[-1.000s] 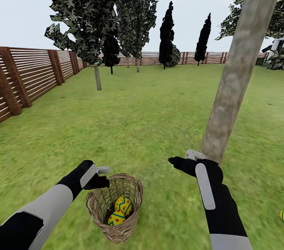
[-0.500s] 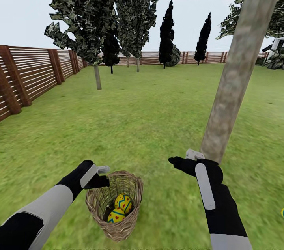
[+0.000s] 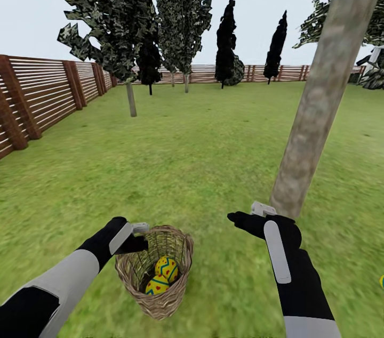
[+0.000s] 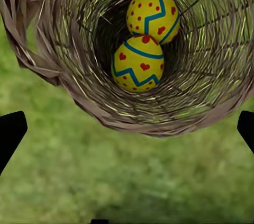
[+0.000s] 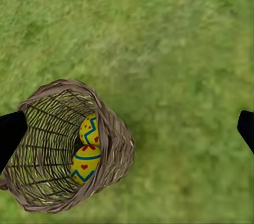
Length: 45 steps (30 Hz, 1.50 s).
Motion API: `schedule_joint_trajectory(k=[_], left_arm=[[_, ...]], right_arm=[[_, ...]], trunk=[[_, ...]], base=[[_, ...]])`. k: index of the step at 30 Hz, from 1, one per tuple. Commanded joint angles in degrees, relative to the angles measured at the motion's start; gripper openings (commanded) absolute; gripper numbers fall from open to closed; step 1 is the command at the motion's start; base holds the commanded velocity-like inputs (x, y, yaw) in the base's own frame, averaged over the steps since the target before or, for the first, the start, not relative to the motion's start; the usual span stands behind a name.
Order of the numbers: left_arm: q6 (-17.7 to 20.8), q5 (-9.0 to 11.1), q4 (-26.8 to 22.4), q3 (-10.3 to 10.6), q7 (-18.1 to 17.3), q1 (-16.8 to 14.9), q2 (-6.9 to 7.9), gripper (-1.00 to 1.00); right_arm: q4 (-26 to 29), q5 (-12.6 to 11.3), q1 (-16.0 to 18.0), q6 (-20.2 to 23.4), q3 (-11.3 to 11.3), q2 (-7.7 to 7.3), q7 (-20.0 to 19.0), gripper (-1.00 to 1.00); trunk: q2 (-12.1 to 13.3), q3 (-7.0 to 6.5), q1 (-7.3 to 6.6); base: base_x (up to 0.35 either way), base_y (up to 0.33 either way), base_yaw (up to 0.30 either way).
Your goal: Take the three Easter eggs out of the wicker basket on the lawn in the garden, then place them on the lawn next to a single tree (choose any tree) so that all three eggs are next to the same tree and none are left in the basket.
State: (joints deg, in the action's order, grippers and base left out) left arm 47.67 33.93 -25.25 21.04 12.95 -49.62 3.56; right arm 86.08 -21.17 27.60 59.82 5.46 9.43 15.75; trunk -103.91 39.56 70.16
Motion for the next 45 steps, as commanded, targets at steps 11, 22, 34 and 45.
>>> schedule_joint_trajectory(k=[11, 22, 34, 45], left_arm=[[-3.97, 0.44, -0.06, 0.49, 0.41, -0.04, -0.30, 1.00], [-4.05, 0.51, -0.06, 0.49, 0.41, -0.04, -0.31, 1.00], [-3.87, 0.53, -0.06, 0.49, 0.37, -0.04, -0.31, 1.00], [-3.65, 0.59, -0.02, 0.49, 0.40, -0.04, -0.31, 1.00]], right_arm=[[0.05, -0.59, 0.05, 0.18, 0.16, 0.01, 0.51, 1.00], [0.09, -0.61, 0.03, 0.18, 0.15, 0.06, 0.51, 1.00], [0.09, -0.63, 0.02, 0.18, 0.13, 0.06, 0.51, 1.00], [0.11, -0.63, 0.02, 0.18, 0.11, 0.03, 0.51, 1.00]], trunk=[[-0.03, 1.09, -0.01], [-0.03, 2.11, -0.01], [-0.03, 3.23, -0.01], [-0.03, 4.25, -0.01]], base=[[0.000, 0.000, 0.000], [0.100, 0.000, 0.000], [0.105, -0.053, 0.000], [0.014, -0.013, 0.000]])
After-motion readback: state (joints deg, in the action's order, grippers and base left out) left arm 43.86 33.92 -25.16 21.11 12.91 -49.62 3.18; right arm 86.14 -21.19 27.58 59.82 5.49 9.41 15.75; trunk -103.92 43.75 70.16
